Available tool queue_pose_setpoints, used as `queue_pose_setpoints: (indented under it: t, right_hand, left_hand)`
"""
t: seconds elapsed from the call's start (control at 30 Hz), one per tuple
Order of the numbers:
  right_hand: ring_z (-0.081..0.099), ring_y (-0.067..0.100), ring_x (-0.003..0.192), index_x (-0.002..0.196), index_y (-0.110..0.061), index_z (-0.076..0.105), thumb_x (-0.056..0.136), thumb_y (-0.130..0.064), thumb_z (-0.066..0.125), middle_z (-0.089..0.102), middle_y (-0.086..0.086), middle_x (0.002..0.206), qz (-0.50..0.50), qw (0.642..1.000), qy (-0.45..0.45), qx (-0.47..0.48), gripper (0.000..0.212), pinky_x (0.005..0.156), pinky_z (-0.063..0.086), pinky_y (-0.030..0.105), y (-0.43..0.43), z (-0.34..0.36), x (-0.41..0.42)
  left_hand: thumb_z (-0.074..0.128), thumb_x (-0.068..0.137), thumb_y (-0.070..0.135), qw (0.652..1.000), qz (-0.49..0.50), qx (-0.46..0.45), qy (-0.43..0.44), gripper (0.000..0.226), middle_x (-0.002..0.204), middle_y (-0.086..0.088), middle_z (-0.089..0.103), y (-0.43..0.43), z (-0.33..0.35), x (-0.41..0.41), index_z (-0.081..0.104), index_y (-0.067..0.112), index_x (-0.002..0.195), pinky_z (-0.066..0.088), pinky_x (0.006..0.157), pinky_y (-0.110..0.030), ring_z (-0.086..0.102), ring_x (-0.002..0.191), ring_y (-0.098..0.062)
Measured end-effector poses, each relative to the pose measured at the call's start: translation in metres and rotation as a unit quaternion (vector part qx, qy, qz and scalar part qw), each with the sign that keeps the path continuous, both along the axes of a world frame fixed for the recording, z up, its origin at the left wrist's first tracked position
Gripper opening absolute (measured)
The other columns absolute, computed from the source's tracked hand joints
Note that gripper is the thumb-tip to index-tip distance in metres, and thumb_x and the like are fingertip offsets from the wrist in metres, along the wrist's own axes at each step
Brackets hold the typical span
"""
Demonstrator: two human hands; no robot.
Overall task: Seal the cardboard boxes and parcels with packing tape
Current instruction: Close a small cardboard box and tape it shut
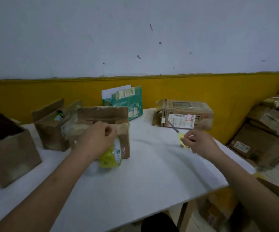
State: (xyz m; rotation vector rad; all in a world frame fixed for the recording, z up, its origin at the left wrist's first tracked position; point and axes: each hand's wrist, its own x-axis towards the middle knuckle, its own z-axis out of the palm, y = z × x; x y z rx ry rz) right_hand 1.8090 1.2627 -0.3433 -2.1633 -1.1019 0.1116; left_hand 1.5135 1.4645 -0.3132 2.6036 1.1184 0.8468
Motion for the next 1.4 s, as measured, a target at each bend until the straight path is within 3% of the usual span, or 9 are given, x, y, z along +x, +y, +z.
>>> queue_pose_setpoints:
  t: [0.13,0.27,0.37,0.5,0.63,0.77,0.97,1.17,1.4]
  right_hand:
    - [0.064,0.006,0.069,0.087,-0.023,0.070,0.093,-0.025,0.065,0.073,-0.008,0.079,0.110,0.971,0.081,0.196,0.008,0.056,0.048,0.023,0.064,0.028,-0.088]
    - [0.063,0.017,0.077,0.087,-0.019,0.062,0.094,-0.030,0.060,0.070,-0.001,0.085,0.185,0.962,-0.049,0.193,0.014,0.065,0.050,0.037,0.133,0.039,-0.144]
    - [0.062,0.029,0.083,0.102,-0.021,0.053,0.098,-0.034,0.050,0.069,0.005,0.091,0.200,0.954,-0.194,0.110,0.014,0.059,0.043,0.036,0.173,0.032,-0.154]
    - [0.062,0.029,0.084,0.107,-0.020,0.053,0.102,-0.039,0.044,0.067,0.006,0.092,0.211,0.952,-0.204,0.089,0.021,0.056,0.031,0.032,0.203,0.026,-0.145]
    - [0.061,0.026,0.080,0.101,-0.019,0.055,0.101,-0.042,0.044,0.064,0.003,0.088,0.211,0.947,-0.234,0.058,0.025,0.057,0.038,0.033,0.224,0.026,-0.142]
    - [0.050,0.018,0.068,0.093,-0.023,0.052,0.101,-0.043,0.045,0.052,-0.006,0.076,0.222,0.945,-0.231,0.069,0.022,0.051,0.031,0.032,0.231,0.023,-0.139]
    - [0.052,0.021,0.066,0.088,-0.024,0.049,0.101,-0.045,0.045,0.051,-0.004,0.072,0.194,0.947,-0.244,0.073,0.024,0.049,0.028,0.031,0.247,0.021,-0.135]
    - [0.053,0.020,0.067,0.087,-0.026,0.052,0.099,-0.046,0.047,0.052,-0.005,0.071,0.180,0.948,-0.247,0.091,0.024,0.048,0.026,0.029,0.256,0.023,-0.134]
    - [0.053,0.004,0.068,0.087,-0.027,0.062,0.094,-0.046,0.050,0.061,-0.013,0.077,0.200,0.956,-0.163,0.142,0.023,0.059,0.042,0.032,0.188,0.075,-0.118]
  left_hand:
    - [0.037,0.086,0.071,0.998,-0.030,-0.039,-0.046,0.052,0.106,0.012,0.065,-0.005,-0.022,-0.008,0.065,0.031,0.105,0.051,0.090,-0.041,0.059,0.099,-0.011]
    - [0.046,0.093,0.059,0.999,0.017,-0.022,-0.026,0.053,0.149,0.010,0.047,-0.006,-0.028,0.000,0.059,0.028,0.134,0.021,0.120,-0.042,0.031,0.144,-0.016]
    - [0.047,0.082,0.065,0.997,0.040,0.010,-0.062,0.055,0.136,0.008,0.050,-0.004,-0.034,0.004,0.063,0.032,0.123,0.026,0.112,-0.037,0.037,0.133,-0.020]
    - [0.080,0.066,0.053,0.953,0.163,0.004,-0.257,0.061,0.113,0.000,0.043,-0.019,-0.049,0.009,0.051,0.021,0.109,0.035,0.092,-0.028,0.038,0.109,-0.015]
    - [0.081,0.068,0.056,0.831,0.165,-0.315,-0.428,0.066,0.097,-0.001,0.060,-0.028,-0.053,0.023,0.049,0.014,0.107,0.050,0.066,-0.026,0.061,0.085,-0.015]
    - [0.076,0.064,0.065,0.771,0.118,-0.468,-0.416,0.065,0.095,-0.009,0.074,-0.012,-0.045,0.021,0.063,0.020,0.109,0.061,0.074,-0.043,0.072,0.079,-0.023]
    - [0.071,0.091,0.024,0.747,0.061,-0.570,-0.337,0.018,0.069,-0.011,0.072,-0.001,-0.030,0.011,0.067,0.006,0.093,0.050,0.047,-0.024,0.064,0.048,-0.017]
    - [0.060,0.098,0.028,0.743,-0.001,-0.572,-0.347,0.021,0.084,-0.011,0.077,0.006,-0.041,0.015,0.068,0.008,0.100,0.054,0.076,-0.035,0.068,0.057,-0.017]
    - [0.061,0.097,0.023,0.707,-0.055,-0.576,-0.406,0.028,0.099,-0.013,0.076,-0.001,-0.039,0.015,0.063,0.003,0.117,0.052,0.054,-0.026,0.075,0.071,-0.025]
